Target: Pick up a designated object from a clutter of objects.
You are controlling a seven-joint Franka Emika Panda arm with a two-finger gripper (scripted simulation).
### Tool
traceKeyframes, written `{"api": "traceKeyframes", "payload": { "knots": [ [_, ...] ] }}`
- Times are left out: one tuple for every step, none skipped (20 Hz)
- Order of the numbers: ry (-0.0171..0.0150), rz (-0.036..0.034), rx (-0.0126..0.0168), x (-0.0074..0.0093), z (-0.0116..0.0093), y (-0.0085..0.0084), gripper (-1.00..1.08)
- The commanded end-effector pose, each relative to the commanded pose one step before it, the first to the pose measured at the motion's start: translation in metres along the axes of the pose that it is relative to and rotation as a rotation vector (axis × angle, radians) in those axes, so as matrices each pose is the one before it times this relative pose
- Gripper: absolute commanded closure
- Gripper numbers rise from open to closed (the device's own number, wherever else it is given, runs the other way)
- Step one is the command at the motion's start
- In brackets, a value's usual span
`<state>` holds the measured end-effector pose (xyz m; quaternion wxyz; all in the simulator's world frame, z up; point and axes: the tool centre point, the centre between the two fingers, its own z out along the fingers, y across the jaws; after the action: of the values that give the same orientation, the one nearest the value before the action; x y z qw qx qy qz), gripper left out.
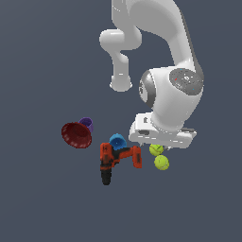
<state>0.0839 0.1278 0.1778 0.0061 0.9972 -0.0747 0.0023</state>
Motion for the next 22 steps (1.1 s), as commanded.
{"api": "traceKeyframes", "payload": {
  "knots": [
    [-0.00049,0.02030,0.00305,0.00304,0.02119,-0.01744,-0.92],
    [-0.00054,0.00681,0.00101,0.00050,0.00759,-0.00600,-0.92],
    [-0.00053,0.00639,0.00095,0.00028,0.00717,-0.00560,-0.92],
    [-0.00052,0.00593,0.00089,0.00008,0.00674,-0.00521,-0.92],
    [-0.00050,0.00557,0.00084,-0.00005,0.00629,-0.00476,-0.92],
    [-0.00048,0.00509,0.00077,-0.00018,0.00583,-0.00439,-0.92],
    [-0.00046,0.00471,0.00071,-0.00025,0.00536,-0.00395,-0.92],
    [-0.00042,0.00424,0.00064,-0.00031,0.00488,-0.00357,-0.92],
    [-0.00039,0.00378,0.00057,-0.00035,0.00439,-0.00319,-0.92],
    [-0.00036,0.00340,0.00051,-0.00035,0.00389,-0.00277,-0.92],
    [-0.00032,0.00296,0.00045,-0.00034,0.00338,-0.00238,-0.92],
    [-0.00026,0.00245,0.00037,-0.00033,0.00287,-0.00204,-0.92],
    [-0.00022,0.00204,0.00031,-0.00028,0.00236,-0.00165,-0.92],
    [-0.00017,0.00152,0.00023,-0.00025,0.00184,-0.00132,-0.92],
    [-0.00013,0.00118,0.00018,-0.00016,0.00131,-0.00088,-0.92],
    [-0.00008,0.00068,0.00010,-0.00011,0.00079,-0.00055,-0.92],
    [0.00000,0.00000,0.00000,-0.00011,0.00026,-0.00032,-0.92],
    [-0.00116,-0.00211,-0.00062,-0.00035,-0.00090,0.00094,-0.92],
    [0.00000,0.00000,0.00000,-0.00001,0.00039,-0.00001,-0.92],
    [0.00000,0.00000,0.00000,-0.00003,0.00115,-0.00004,-0.92],
    [0.00000,0.00000,0.00000,-0.00004,0.00191,-0.00006,-0.92],
    [0.00000,0.00000,0.00000,-0.00007,0.00267,-0.00008,-0.92]
  ]
}}
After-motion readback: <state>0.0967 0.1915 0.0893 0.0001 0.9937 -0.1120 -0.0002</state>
